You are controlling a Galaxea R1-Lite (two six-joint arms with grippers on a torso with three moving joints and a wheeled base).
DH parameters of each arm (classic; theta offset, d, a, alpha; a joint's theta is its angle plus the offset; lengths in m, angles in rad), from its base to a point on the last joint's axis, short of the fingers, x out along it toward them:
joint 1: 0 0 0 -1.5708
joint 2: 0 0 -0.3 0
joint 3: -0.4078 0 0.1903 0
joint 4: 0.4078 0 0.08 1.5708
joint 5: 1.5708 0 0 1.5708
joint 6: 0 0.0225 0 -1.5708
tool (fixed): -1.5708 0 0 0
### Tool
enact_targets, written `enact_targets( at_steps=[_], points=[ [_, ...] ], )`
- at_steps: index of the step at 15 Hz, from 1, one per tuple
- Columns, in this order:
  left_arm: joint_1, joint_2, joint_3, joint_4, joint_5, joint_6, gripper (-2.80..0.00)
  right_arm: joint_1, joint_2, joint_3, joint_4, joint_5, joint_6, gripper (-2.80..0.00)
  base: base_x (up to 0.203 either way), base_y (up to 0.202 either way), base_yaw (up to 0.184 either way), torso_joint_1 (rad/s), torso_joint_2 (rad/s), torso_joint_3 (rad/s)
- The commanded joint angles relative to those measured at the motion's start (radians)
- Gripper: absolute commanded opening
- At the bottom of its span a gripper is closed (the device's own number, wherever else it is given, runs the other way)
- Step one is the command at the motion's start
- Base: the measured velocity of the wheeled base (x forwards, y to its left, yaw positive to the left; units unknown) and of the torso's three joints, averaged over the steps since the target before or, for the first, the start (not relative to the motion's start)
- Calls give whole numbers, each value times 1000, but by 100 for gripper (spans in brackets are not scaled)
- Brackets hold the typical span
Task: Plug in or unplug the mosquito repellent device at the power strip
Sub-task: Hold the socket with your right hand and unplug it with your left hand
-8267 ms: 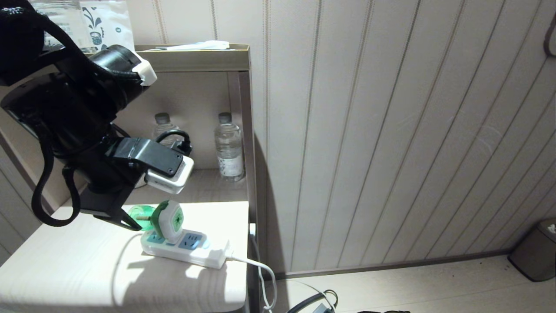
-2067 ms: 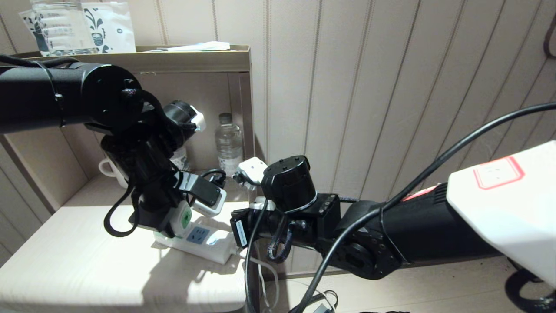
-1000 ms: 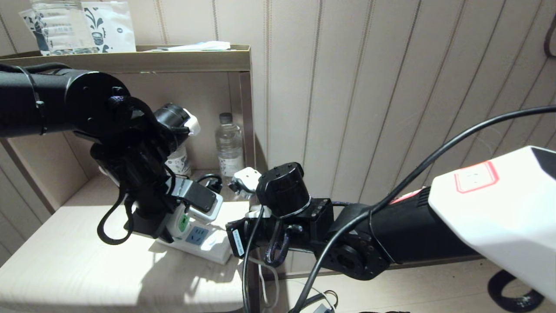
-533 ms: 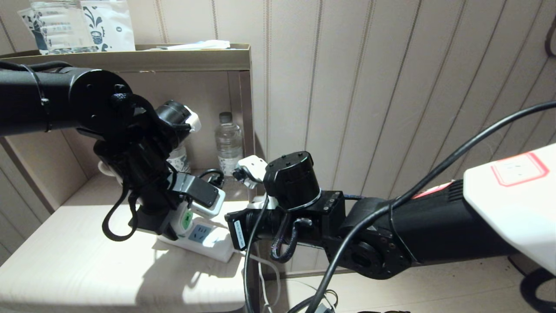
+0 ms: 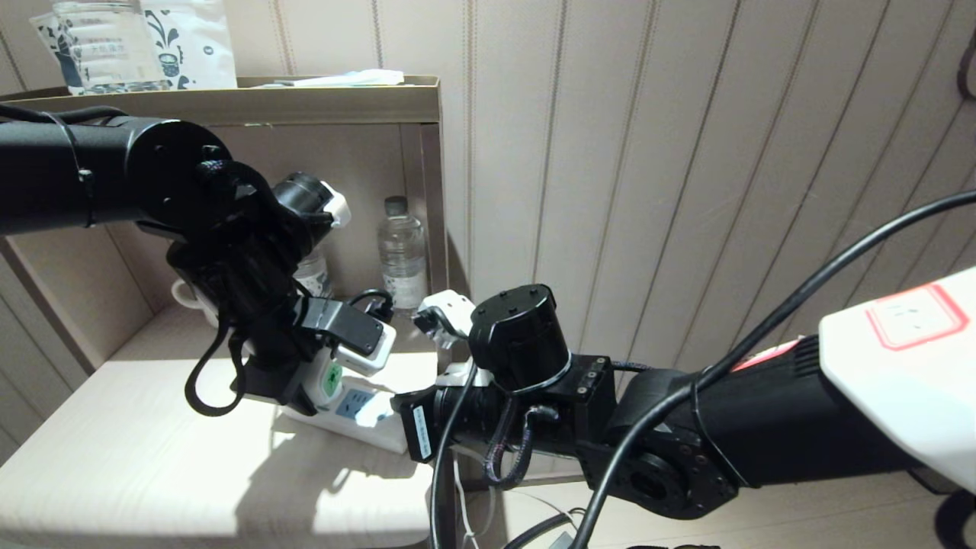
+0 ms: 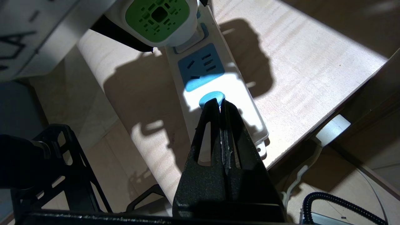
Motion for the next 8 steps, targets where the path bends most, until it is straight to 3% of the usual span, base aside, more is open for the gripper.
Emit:
enact_targets(
  at_steps=[1,8],
  points=[
    [1,1,-2,5,2,8,-280,-3,17,-10,-3,2,1,-280,0,0,0,0,0,0],
    [14,15,-21,5,1,11,-280,-24,55,23,-25,14,29,-280,0,0,0,0,0,0]
  ],
)
